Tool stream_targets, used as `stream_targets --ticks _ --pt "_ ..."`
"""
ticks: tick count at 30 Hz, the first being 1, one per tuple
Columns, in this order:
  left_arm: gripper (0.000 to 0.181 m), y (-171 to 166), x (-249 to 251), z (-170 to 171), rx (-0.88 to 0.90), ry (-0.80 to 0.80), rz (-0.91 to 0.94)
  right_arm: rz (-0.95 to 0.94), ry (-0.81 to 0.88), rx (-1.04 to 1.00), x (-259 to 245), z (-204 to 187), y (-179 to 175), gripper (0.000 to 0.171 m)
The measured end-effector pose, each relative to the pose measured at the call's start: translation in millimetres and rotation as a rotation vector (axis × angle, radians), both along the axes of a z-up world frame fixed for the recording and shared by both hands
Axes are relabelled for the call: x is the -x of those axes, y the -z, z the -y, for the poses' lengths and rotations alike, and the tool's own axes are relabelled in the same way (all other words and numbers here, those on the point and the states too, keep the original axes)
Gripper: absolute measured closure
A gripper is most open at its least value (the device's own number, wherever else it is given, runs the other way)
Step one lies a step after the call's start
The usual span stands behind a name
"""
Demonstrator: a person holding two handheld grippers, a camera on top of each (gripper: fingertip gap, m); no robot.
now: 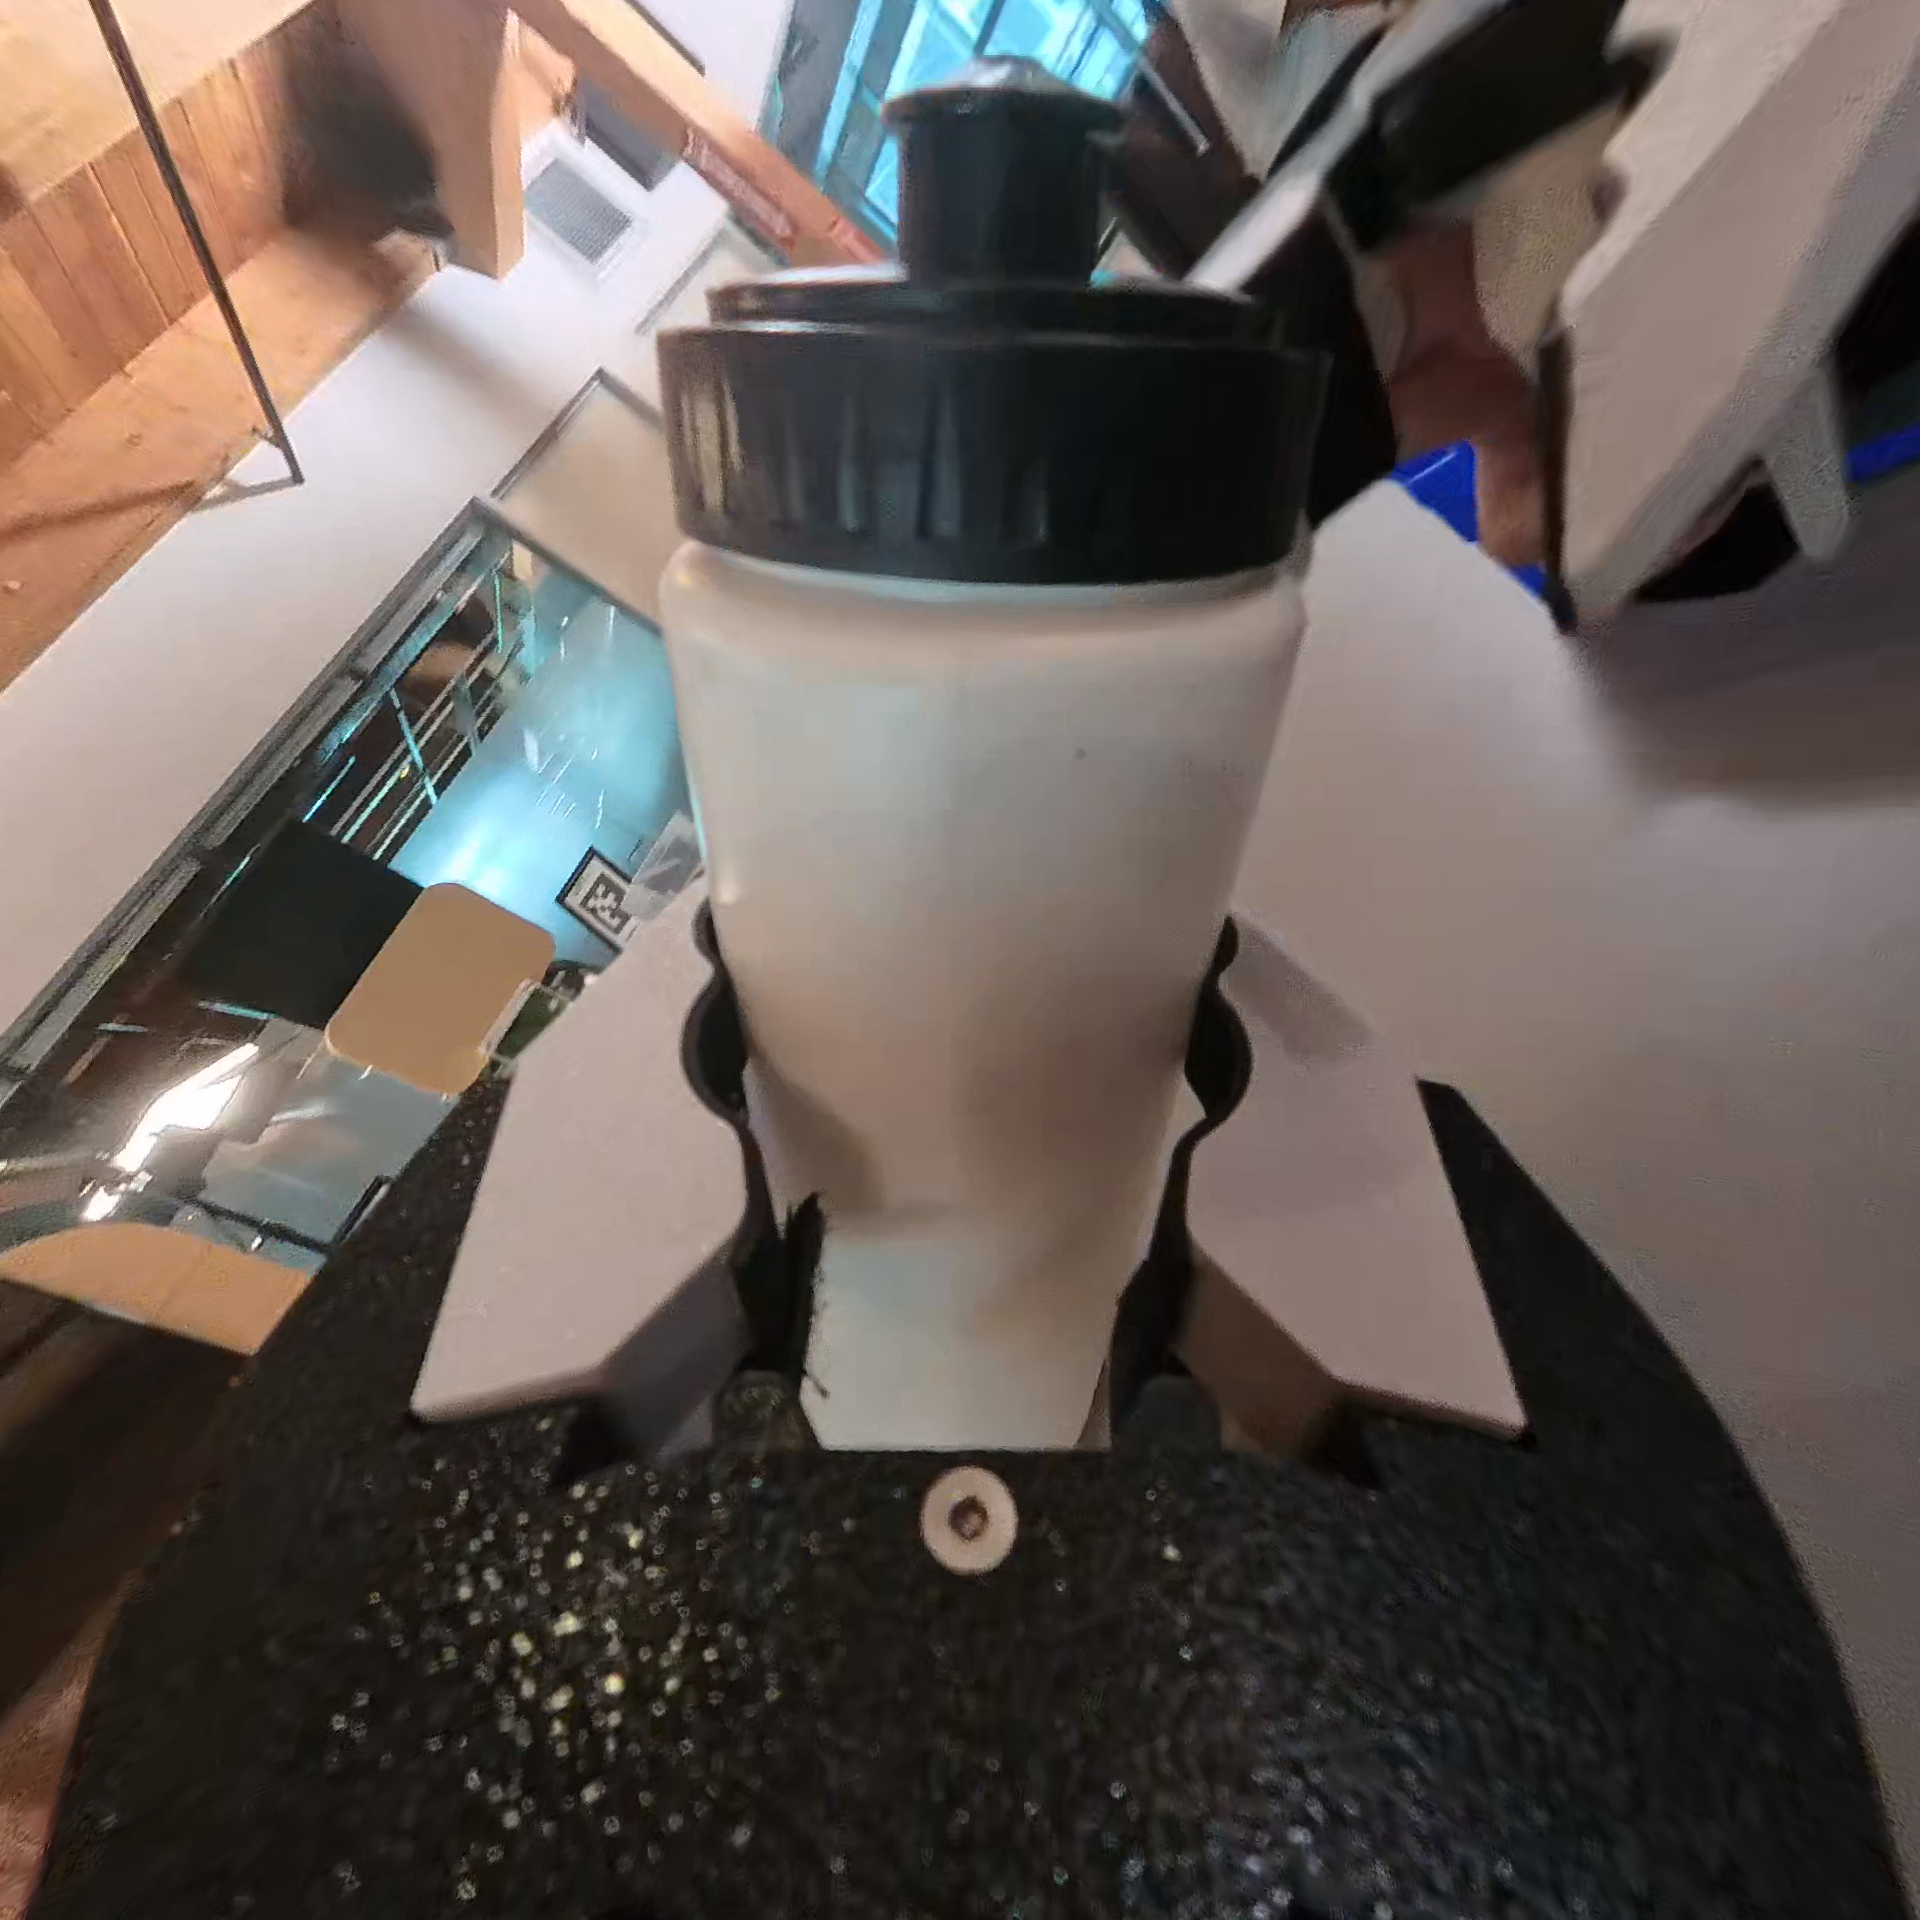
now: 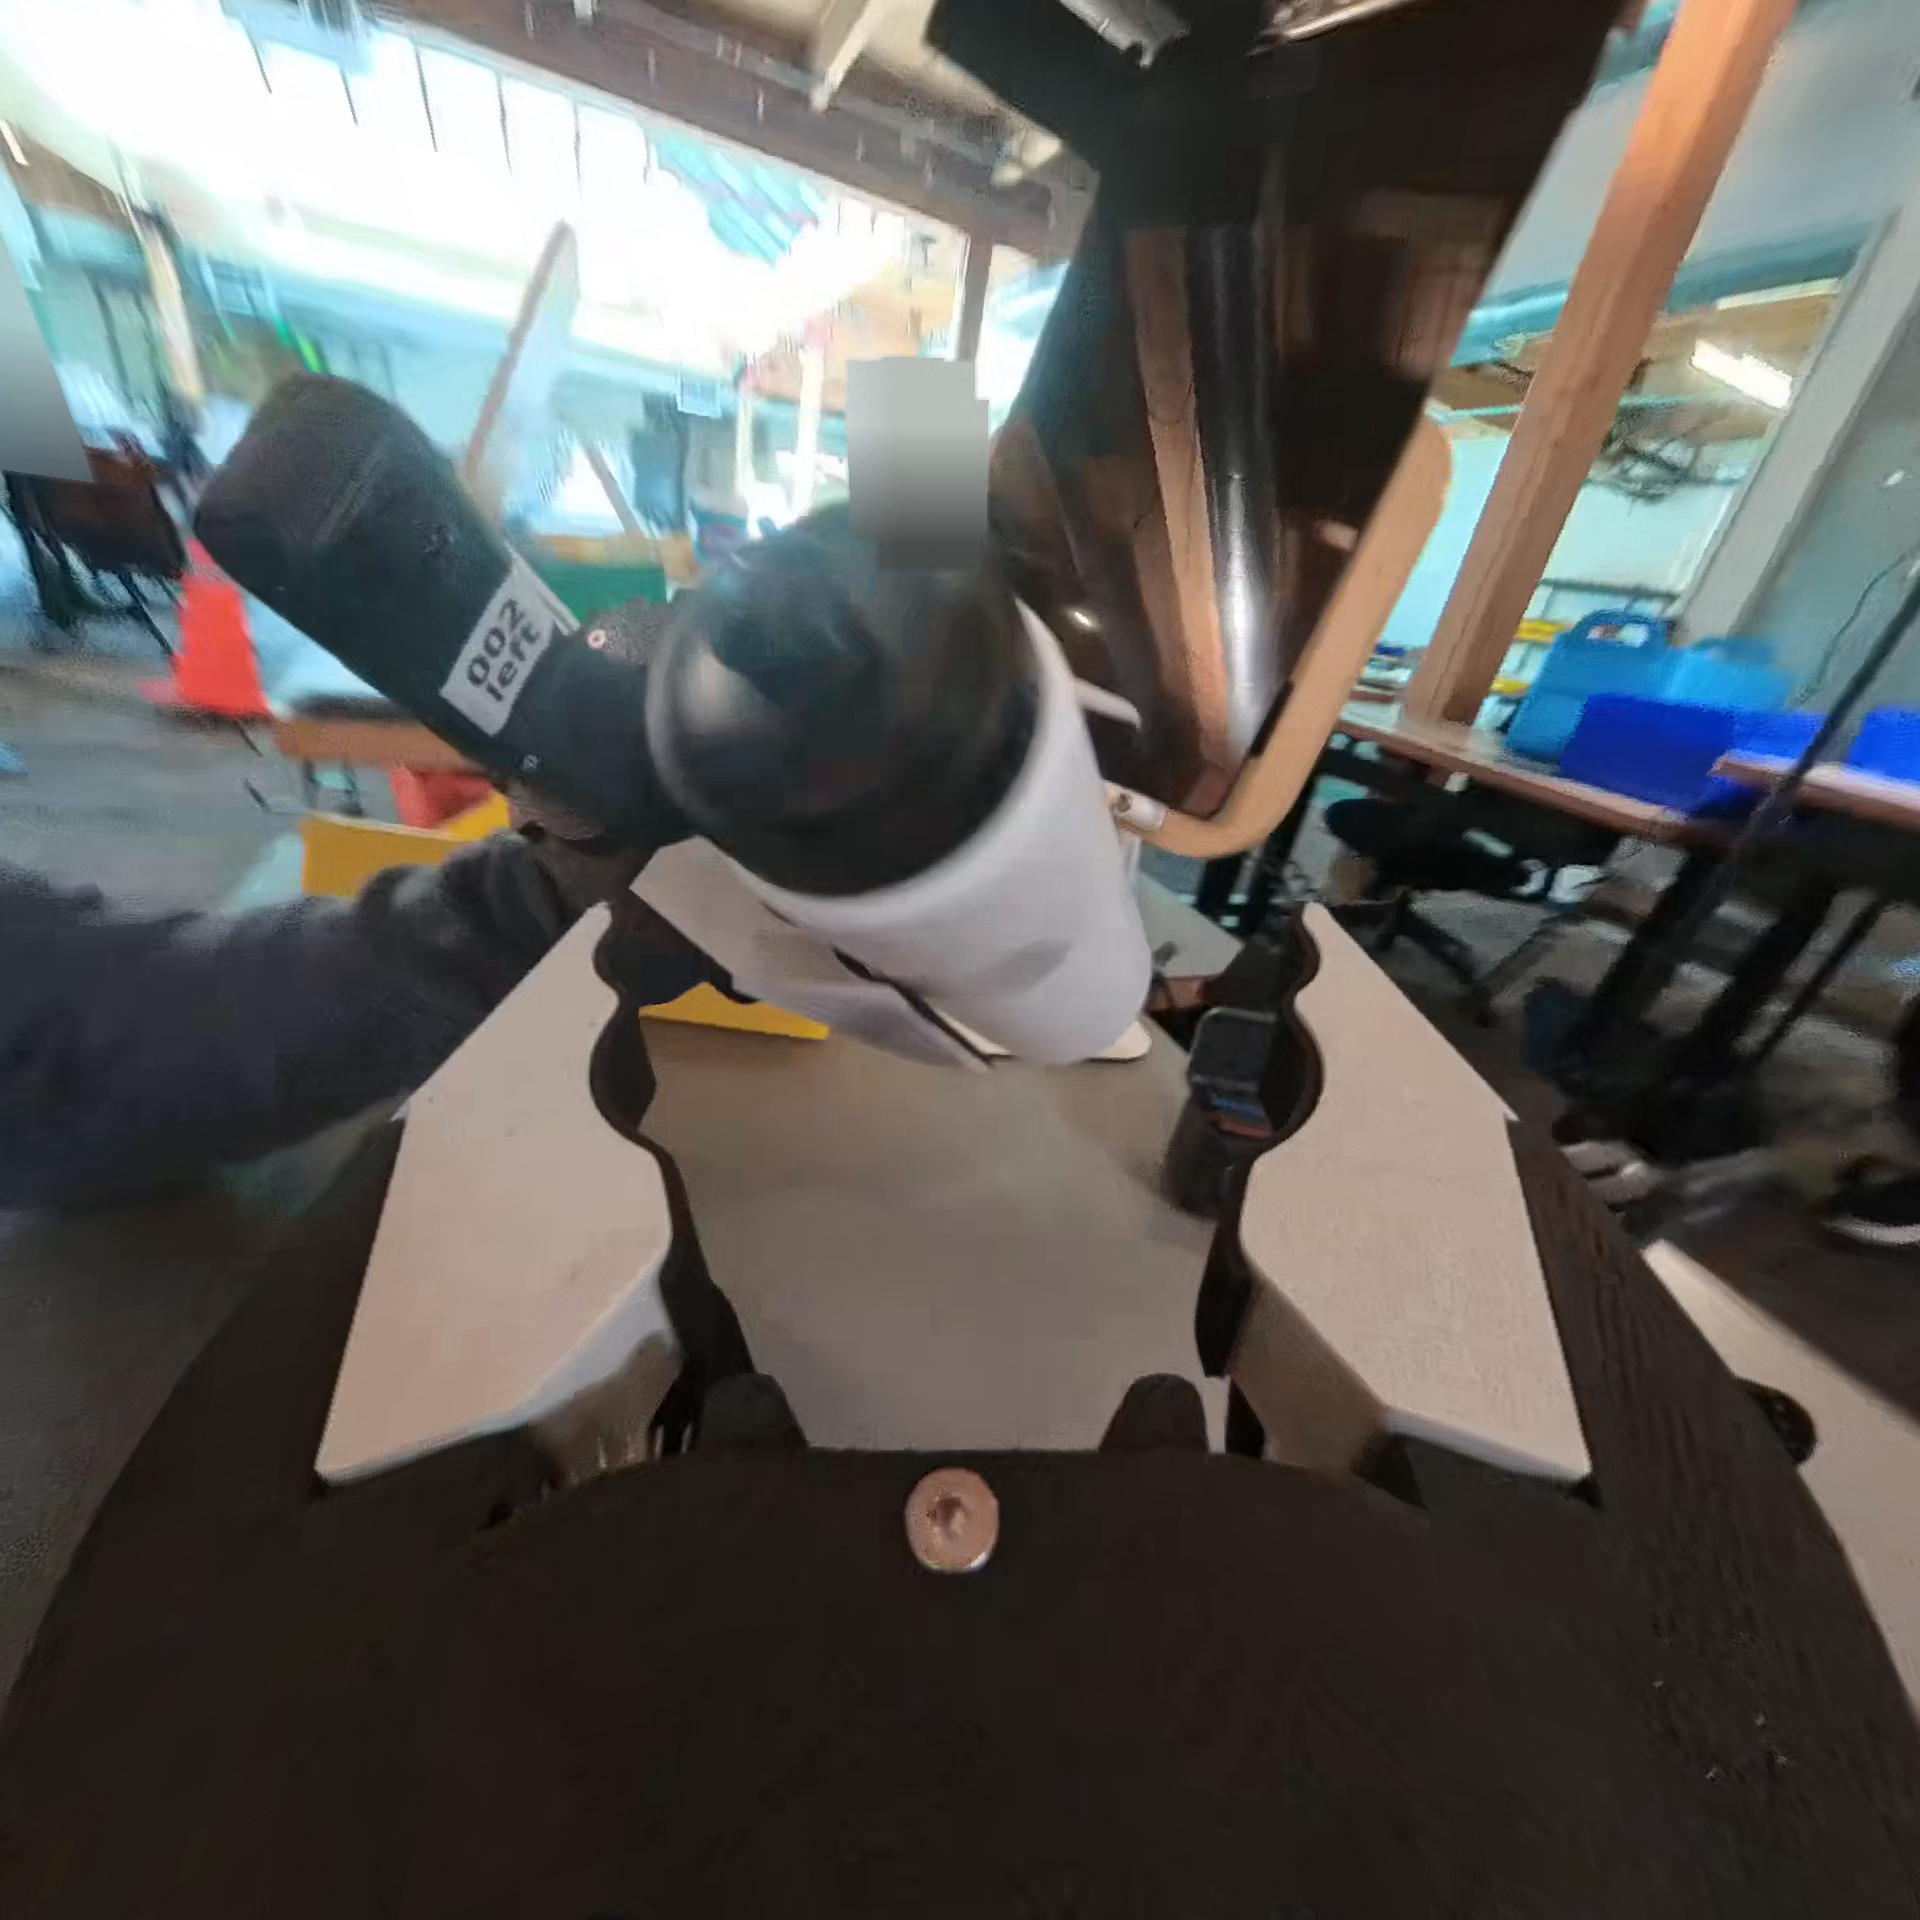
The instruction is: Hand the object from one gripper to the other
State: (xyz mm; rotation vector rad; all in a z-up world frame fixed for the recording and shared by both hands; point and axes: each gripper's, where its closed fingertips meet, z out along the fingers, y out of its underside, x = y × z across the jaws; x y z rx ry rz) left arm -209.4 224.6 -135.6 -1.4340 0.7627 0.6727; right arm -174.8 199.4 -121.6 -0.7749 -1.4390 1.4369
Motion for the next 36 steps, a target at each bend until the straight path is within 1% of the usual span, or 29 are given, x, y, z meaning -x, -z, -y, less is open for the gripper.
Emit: stream_targets --ticks 2,5,6,7,8,10,12,13,14,17,20,24,25,27,28,36 --pt "0.095 4 2 -3 0.021 -0.025 0.004 -0.009 0.037 -0.126 8 13 -7 0.058" --pt "0.095 5 -1 -5 0.018 -0.043 -0.036 0.012 0.120 -0.248 22 14 -7 0.069" --pt "0.095 4 -5 -7 0.016 -0.035 -0.045 0.014 0.142 -0.275 24 13 -6 0.080" --pt "0.095 3 -6 -7 0.008 -0.044 -0.040 -0.011 0.140 -0.288 24 15 -7 0.086" --pt "0.095 1 -8 -7 0.002 -0.034 -0.029 -0.037 0.134 -0.276 23 16 -10 0.086" --pt "0.095 -1 -10 -6 0.001 0.002 0.021 -0.046 0.106 -0.216 21 16 -14 0.087" --pt "0.094 -3 -13 -7 -0.006 0.043 0.086 -0.056 0.072 -0.112 20 12 -19 0.087" --pt "0.094 -2 -11 -9 0.002 0.034 0.096 -0.062 0.071 -0.054 21 6 -20 0.087" --pt "0.083 0 -6 -11 0.012 0.006 0.093 -0.069 0.074 -0.005 20 -1 -22 0.087" --pt "0.063 12 11 -16 0.075 -0.061 0.120 -0.084 0.062 0.151 14 -25 -25 0.087" --pt "0.055 21 21 -20 0.115 -0.083 0.171 -0.114 0.031 0.303 5 -44 -32 0.087" --pt "0.058 33 29 -24 0.152 -0.111 0.163 -0.160 -0.030 0.458 -8 -59 -43 0.087" --pt "0.062 34 29 -26 0.151 -0.111 0.160 -0.167 -0.051 0.484 -10 -60 -45 0.086" --pt "0.079 31 28 -27 0.115 -0.119 0.144 -0.173 -0.083 0.524 -13 -60 -47 0.087" --pt "0.082 30 26 -27 0.102 -0.110 0.136 -0.173 -0.090 0.535 -13 -61 -47 0.086" --pt "0.085 23 22 -25 0.073 -0.111 0.105 -0.157 -0.103 0.519 -18 -60 -49 0.086"
